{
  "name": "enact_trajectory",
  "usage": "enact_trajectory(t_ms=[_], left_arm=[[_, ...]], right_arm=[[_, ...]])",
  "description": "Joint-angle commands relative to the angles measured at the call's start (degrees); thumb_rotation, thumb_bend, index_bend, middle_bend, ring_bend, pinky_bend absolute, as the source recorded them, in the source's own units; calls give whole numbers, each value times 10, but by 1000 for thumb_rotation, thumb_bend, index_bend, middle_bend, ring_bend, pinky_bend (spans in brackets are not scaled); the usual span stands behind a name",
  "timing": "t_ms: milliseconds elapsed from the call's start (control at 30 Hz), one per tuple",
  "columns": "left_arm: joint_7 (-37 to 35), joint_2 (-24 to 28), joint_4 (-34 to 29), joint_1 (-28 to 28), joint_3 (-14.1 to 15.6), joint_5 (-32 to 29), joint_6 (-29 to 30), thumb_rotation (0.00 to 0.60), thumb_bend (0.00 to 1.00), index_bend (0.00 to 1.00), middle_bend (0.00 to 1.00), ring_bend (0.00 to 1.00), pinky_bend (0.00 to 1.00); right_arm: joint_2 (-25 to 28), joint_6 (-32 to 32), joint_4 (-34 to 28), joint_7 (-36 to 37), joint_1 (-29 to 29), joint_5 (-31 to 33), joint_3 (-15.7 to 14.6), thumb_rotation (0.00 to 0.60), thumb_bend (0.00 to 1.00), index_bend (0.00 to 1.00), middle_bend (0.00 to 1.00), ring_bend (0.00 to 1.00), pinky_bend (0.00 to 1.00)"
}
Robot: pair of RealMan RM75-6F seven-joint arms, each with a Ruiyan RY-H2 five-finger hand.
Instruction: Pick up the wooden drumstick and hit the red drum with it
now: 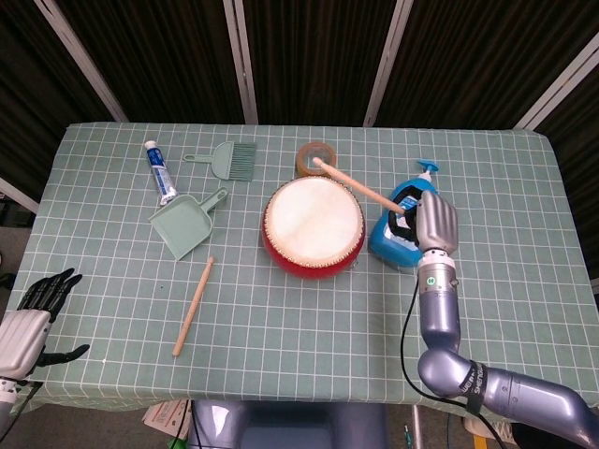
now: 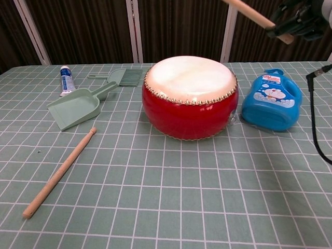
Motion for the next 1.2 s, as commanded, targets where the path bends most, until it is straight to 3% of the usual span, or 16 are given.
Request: enact_trajectory(t_ms=[33, 233, 400, 433, 500, 567, 700, 767, 833, 1000, 1100, 1200], left_arm=[[0, 0, 0, 0, 0, 0, 0, 600, 0, 0, 0, 0, 15], [2, -1, 0, 0, -1, 0, 2, 600, 0, 0, 0, 0, 15], [4, -3, 0, 1, -2, 2, 6, 600, 0, 0, 0, 0, 15], [4, -4, 0, 2, -2, 1, 7, 600, 0, 0, 0, 0, 15], [4, -4, 0, 2, -3, 1, 9, 600, 0, 0, 0, 0, 15], [5, -5, 1, 2, -3, 0, 8, 600, 0, 0, 0, 0, 15], [6, -4, 1, 3, -3, 1, 9, 600, 0, 0, 0, 0, 15], [7, -4, 1, 4, -3, 1, 11, 600, 0, 0, 0, 0, 15], [6, -4, 0, 4, -3, 1, 11, 600, 0, 0, 0, 0, 15], [5, -4, -1, 5, -2, 2, 12, 600, 0, 0, 0, 0, 15], [4, -4, -2, 4, -1, 1, 9, 600, 0, 0, 0, 0, 15], [5, -4, -3, 3, -1, 2, 9, 600, 0, 0, 0, 0, 15]], right_arm=[[-10, 2, -10, 57, -7, 21, 39, 600, 776, 1000, 1000, 1000, 955], [-8, -5, 10, 36, -2, -16, -16, 600, 776, 1000, 1000, 1000, 956], [-26, -18, 79, -29, 23, -88, -99, 600, 777, 1000, 1000, 1000, 955], [-31, -21, 116, -89, 39, -142, -157, 600, 776, 1000, 1000, 1000, 955], [-44, -20, 165, -165, 57, -196, -217, 600, 777, 1000, 1000, 1000, 956], [-57, -21, 196, -257, 76, -207, -256, 600, 779, 1000, 1000, 1000, 956], [-79, -3, 232, -361, 99, -247, -294, 600, 782, 1000, 1000, 1000, 955], [-86, 5, 239, -366, 100, -260, -295, 600, 782, 1000, 1000, 1000, 955], [-92, 14, 233, -352, 94, -244, -274, 600, 781, 1000, 1000, 1000, 955], [-89, 44, 196, -277, 78, -220, -204, 600, 782, 1000, 1000, 1000, 955], [-90, 56, 150, -198, 61, -179, -137, 600, 782, 1000, 1000, 1000, 956], [-81, 71, 134, -172, 55, -181, -110, 600, 782, 1000, 1000, 1000, 956]])
